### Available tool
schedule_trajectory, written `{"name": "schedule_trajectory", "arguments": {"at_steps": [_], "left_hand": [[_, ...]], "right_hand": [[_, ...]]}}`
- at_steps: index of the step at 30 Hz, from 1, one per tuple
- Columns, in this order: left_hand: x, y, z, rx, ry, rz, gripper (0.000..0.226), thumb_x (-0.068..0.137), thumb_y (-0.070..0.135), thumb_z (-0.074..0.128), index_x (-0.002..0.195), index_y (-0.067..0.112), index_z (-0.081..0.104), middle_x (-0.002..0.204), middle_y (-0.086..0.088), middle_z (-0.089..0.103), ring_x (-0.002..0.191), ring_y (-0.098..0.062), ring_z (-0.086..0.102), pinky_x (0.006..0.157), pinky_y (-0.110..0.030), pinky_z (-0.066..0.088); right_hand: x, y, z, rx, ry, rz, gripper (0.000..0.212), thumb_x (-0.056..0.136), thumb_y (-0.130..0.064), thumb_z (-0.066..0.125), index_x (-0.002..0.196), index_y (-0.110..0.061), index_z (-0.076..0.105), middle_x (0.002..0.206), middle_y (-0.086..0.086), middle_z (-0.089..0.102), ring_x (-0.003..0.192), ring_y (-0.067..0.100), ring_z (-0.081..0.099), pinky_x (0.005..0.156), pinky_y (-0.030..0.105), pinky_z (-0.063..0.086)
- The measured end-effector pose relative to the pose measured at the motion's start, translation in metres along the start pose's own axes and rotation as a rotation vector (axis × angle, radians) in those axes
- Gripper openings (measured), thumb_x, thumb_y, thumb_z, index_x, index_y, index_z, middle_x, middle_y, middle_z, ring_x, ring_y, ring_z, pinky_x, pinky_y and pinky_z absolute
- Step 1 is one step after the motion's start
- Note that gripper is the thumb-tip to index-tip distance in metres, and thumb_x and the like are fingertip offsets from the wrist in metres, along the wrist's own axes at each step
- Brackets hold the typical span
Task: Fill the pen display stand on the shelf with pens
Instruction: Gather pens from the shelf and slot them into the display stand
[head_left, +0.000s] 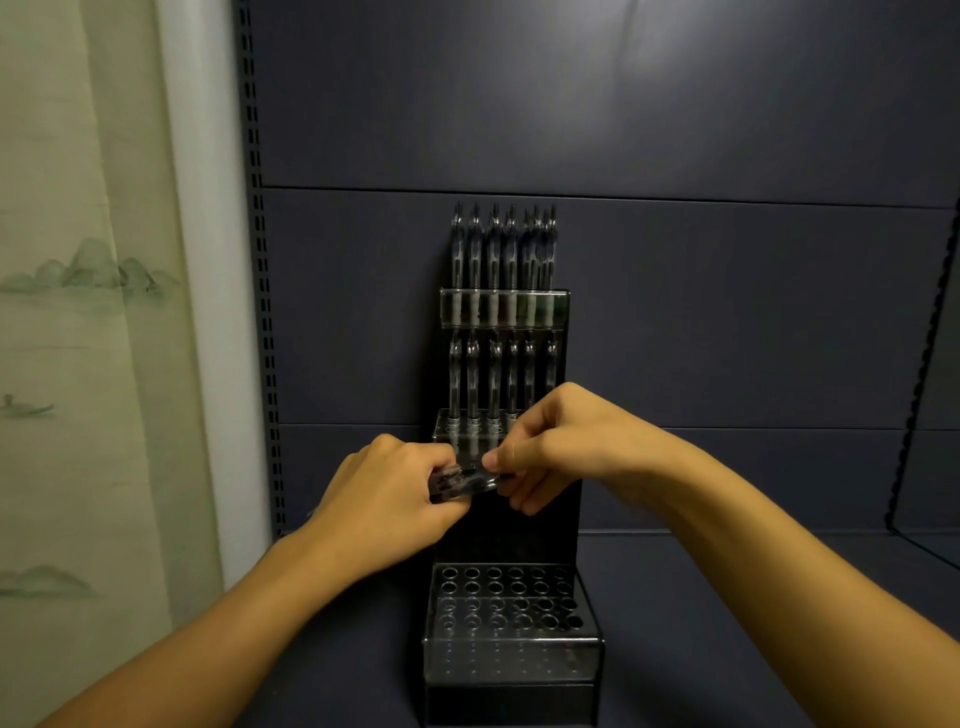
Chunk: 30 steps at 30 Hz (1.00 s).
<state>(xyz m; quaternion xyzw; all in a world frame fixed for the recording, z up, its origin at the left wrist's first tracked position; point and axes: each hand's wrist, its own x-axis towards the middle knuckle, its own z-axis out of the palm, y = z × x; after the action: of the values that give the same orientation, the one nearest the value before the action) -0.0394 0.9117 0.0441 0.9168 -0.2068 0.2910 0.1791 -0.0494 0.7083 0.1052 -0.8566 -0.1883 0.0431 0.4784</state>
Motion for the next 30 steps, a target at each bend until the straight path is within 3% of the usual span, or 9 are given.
{"name": "schedule_trajectory", "arguments": {"at_steps": [14, 19, 21, 24, 28, 30], "left_hand": [[0.013, -0.012, -0.003, -0.068, 0.069, 0.013, 0.024, 0.079, 0.042, 0.067, 0.064, 0.025, 0.057, 0.050, 0.006, 0.055, 0.048, -0.014, 0.052, 0.047, -0.028, 0.035], [0.021, -0.020, -0.005, -0.133, 0.108, 0.011, 0.030, 0.077, 0.044, 0.064, 0.058, 0.023, 0.054, 0.049, 0.004, 0.053, 0.044, -0.013, 0.047, 0.048, -0.038, 0.047], [0.028, -0.018, -0.009, -0.158, 0.140, 0.008, 0.029, 0.077, 0.042, 0.067, 0.058, 0.024, 0.055, 0.048, 0.004, 0.051, 0.045, -0.012, 0.045, 0.049, -0.034, 0.045], [0.040, -0.014, -0.017, -0.169, 0.210, 0.024, 0.037, 0.082, 0.036, 0.073, 0.056, 0.017, 0.055, 0.045, 0.003, 0.045, 0.046, -0.011, 0.038, 0.050, -0.033, 0.039], [0.056, -0.010, -0.028, -0.215, 0.306, 0.025, 0.041, 0.085, 0.031, 0.075, 0.055, 0.012, 0.054, 0.044, 0.003, 0.038, 0.045, -0.012, 0.031, 0.048, -0.029, 0.028], [0.064, -0.009, -0.033, -0.214, 0.318, 0.045, 0.041, 0.086, 0.027, 0.074, 0.055, 0.010, 0.053, 0.044, 0.003, 0.039, 0.046, -0.013, 0.032, 0.047, -0.021, 0.026]], "right_hand": [[0.002, -0.005, -0.017, 0.131, 0.118, -0.078, 0.018, 0.085, -0.006, 0.077, 0.089, 0.011, 0.073, 0.080, 0.025, 0.074, 0.069, 0.031, 0.073, 0.066, 0.036, 0.064], [0.009, -0.010, -0.041, 0.488, 0.247, -0.272, 0.012, 0.090, 0.002, 0.065, 0.081, 0.006, 0.073, 0.066, 0.021, 0.065, 0.069, 0.031, 0.068, 0.065, 0.033, 0.062], [0.013, -0.015, -0.047, 0.672, 0.288, -0.351, 0.016, 0.090, 0.003, 0.065, 0.077, 0.002, 0.074, 0.076, 0.026, 0.067, 0.076, 0.035, 0.067, 0.070, 0.034, 0.062], [0.018, -0.023, -0.049, 0.861, 0.349, -0.416, 0.005, 0.090, -0.002, 0.067, 0.087, 0.000, 0.071, 0.090, 0.023, 0.074, 0.084, 0.031, 0.075, 0.076, 0.033, 0.062], [0.030, -0.023, -0.046, 1.035, 0.443, -0.451, 0.006, 0.090, -0.008, 0.072, 0.088, -0.002, 0.071, 0.091, 0.019, 0.076, 0.091, 0.031, 0.076, 0.083, 0.036, 0.062], [0.037, -0.020, -0.044, 1.066, 0.480, -0.462, 0.009, 0.091, -0.010, 0.072, 0.089, -0.002, 0.072, 0.091, 0.018, 0.076, 0.091, 0.031, 0.076, 0.085, 0.037, 0.062]]}}
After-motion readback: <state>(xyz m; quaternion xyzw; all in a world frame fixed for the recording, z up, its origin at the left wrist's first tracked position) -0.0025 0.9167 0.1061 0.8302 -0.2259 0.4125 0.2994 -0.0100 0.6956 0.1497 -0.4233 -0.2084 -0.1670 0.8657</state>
